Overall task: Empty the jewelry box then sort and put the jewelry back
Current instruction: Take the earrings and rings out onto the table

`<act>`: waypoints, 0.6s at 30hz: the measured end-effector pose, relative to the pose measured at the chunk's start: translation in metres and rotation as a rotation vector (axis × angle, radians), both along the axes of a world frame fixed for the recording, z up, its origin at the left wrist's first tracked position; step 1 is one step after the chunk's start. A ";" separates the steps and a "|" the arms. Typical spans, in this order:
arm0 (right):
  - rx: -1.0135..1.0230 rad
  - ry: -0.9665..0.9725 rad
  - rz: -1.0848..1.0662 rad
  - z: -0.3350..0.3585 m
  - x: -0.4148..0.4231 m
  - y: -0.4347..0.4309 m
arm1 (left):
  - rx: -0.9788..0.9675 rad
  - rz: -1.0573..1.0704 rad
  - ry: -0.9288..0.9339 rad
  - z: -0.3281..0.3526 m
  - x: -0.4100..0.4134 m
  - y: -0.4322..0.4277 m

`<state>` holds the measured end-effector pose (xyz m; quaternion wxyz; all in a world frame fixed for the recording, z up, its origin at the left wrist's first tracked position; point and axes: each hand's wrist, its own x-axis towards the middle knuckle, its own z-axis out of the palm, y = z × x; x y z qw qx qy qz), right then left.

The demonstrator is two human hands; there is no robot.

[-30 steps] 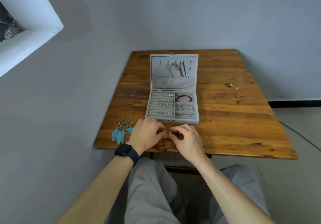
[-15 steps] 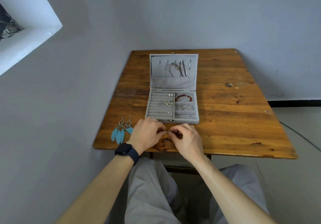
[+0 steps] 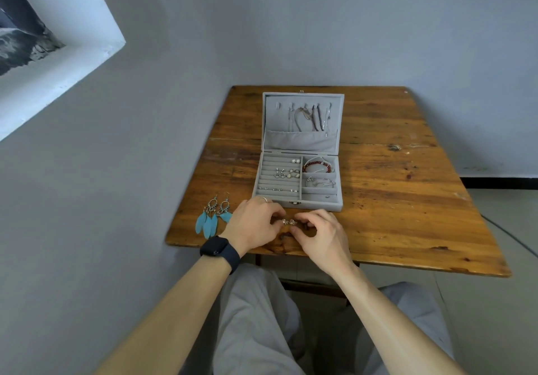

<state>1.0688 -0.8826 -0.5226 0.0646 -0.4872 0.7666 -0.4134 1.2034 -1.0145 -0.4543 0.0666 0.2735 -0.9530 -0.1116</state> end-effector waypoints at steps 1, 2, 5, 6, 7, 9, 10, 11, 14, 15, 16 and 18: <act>0.007 -0.004 0.002 0.001 0.000 0.000 | 0.016 0.007 0.011 0.002 0.001 0.000; 0.013 -0.007 0.005 0.001 0.000 0.001 | 0.024 0.014 0.024 0.004 0.003 -0.001; 0.016 -0.027 0.025 0.003 0.000 0.004 | 0.050 0.047 0.071 0.009 0.008 -0.007; 0.012 -0.041 0.029 0.005 0.000 0.004 | 0.059 0.066 0.091 0.011 0.010 -0.010; 0.007 -0.059 0.029 0.006 -0.001 0.005 | 0.070 0.089 0.111 0.013 0.013 -0.013; -0.004 -0.093 0.034 0.009 0.000 0.006 | 0.107 0.139 0.144 0.016 0.018 -0.019; -0.007 -0.106 0.041 0.011 0.000 0.006 | 0.127 0.160 0.157 0.017 0.021 -0.022; -0.008 -0.117 0.050 0.013 0.001 0.008 | 0.142 0.178 0.165 0.017 0.024 -0.024; -0.021 -0.123 0.075 0.019 -0.001 0.013 | 0.166 0.214 0.195 0.018 0.029 -0.029; -0.026 -0.108 0.085 0.022 -0.003 0.014 | 0.172 0.222 0.212 0.018 0.029 -0.031; -0.030 -0.083 0.098 0.027 -0.005 0.014 | 0.177 0.231 0.225 0.017 0.027 -0.031; -0.039 -0.016 0.125 0.038 -0.012 0.011 | 0.166 0.246 0.247 0.016 0.021 -0.031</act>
